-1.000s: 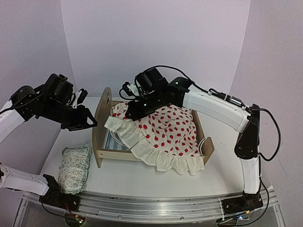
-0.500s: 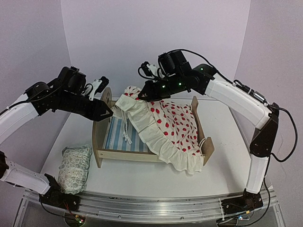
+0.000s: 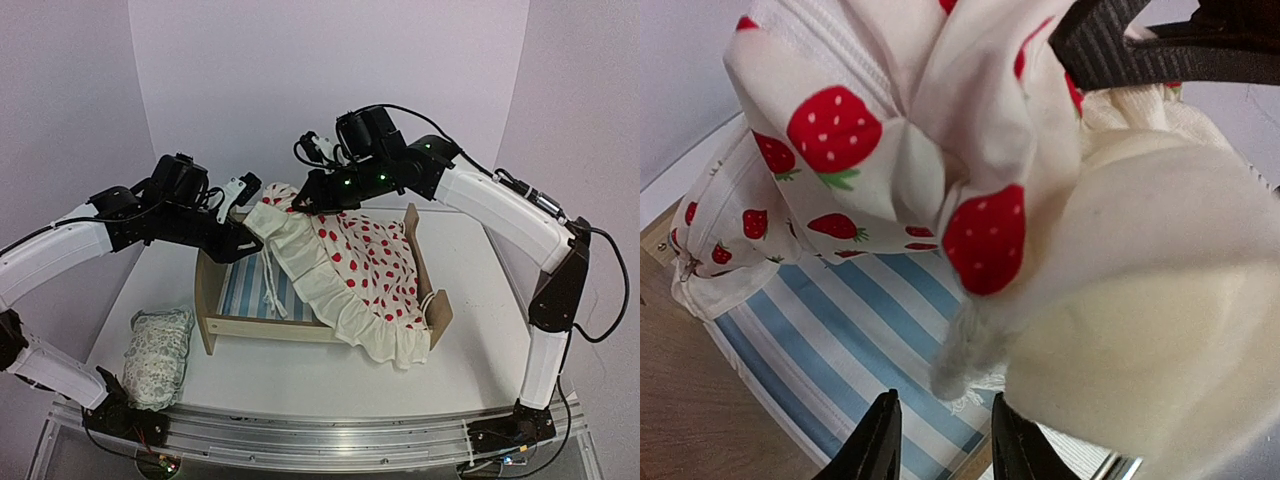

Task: Set up the pet bed
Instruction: Cross the left ropes of the mattress closest to the robot.

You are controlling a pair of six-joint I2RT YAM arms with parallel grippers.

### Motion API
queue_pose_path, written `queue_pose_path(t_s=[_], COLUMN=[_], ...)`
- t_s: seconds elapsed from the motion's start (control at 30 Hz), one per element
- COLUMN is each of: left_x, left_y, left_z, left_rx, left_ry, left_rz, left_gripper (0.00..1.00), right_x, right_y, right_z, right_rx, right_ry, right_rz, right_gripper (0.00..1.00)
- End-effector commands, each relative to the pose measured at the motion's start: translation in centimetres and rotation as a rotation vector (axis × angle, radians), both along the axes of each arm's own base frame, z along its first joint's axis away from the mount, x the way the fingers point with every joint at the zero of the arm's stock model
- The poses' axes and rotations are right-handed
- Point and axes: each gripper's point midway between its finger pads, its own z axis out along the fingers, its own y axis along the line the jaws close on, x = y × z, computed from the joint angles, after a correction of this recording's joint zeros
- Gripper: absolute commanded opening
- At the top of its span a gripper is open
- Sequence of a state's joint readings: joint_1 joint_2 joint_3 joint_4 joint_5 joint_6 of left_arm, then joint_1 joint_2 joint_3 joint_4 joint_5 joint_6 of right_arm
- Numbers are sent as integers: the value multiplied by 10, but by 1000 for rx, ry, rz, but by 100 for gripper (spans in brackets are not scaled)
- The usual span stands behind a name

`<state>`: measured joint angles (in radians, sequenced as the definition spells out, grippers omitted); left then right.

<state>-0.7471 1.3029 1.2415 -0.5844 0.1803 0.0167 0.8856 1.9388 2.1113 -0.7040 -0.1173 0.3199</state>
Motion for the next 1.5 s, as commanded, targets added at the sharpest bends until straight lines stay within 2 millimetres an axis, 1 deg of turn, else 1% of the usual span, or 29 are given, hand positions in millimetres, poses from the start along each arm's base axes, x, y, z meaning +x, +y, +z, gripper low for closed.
queue_pose_path(t_s=[0.0,0.13,0.3,0.4,0.53,0.63,0.7,0.93,1.0,1.07,1.13,1.3,1.4,1.47], left_x=[7,11,13,18,20,14,8,-13,-20,-26,-34,-50,-58,-63], left_y=[-6,-6,-12,-11,-5,0,1,10,10,10,11,23,28,32], left_z=[12,19,15,16,29,36,42,80,88,90,89,87,82,75], left_rx=[-38,-68,-96,-89,-89,-82,-80,-110,-122,-120,-108,-98,-82,-69], left_ry=[-94,-133,-126,-132,-163,-166,-154,-128,-104,-76,-41,19,56,86], left_rz=[-15,3,-3,18,45,37,19,-13,-31,-46,-66,-61,-62,-61], left_gripper=[29,29,28,18,13,9,8,9,9,9,10,10,10,10], right_x=[-7,-7,-8,-8,-9,-13,-17,-36,-42,-48,-52,-58,-63,-66], right_y=[-7,-7,-5,-5,-6,-7,-6,2,6,9,11,9,9,10], right_z=[55,55,55,56,59,63,65,72,75,78,78,77,75,69], right_rx=[117,124,134,138,145,156,170,220,242,261,270,275,277,271], right_ry=[-58,-47,-30,-27,-26,-19,-3,69,97,128,155,181,207,233], right_rz=[5,4,7,8,8,13,30,120,151,183,202,210,225,234], right_gripper=[0,0,0,0,0,0,0,0,0,0,0,0,0,0])
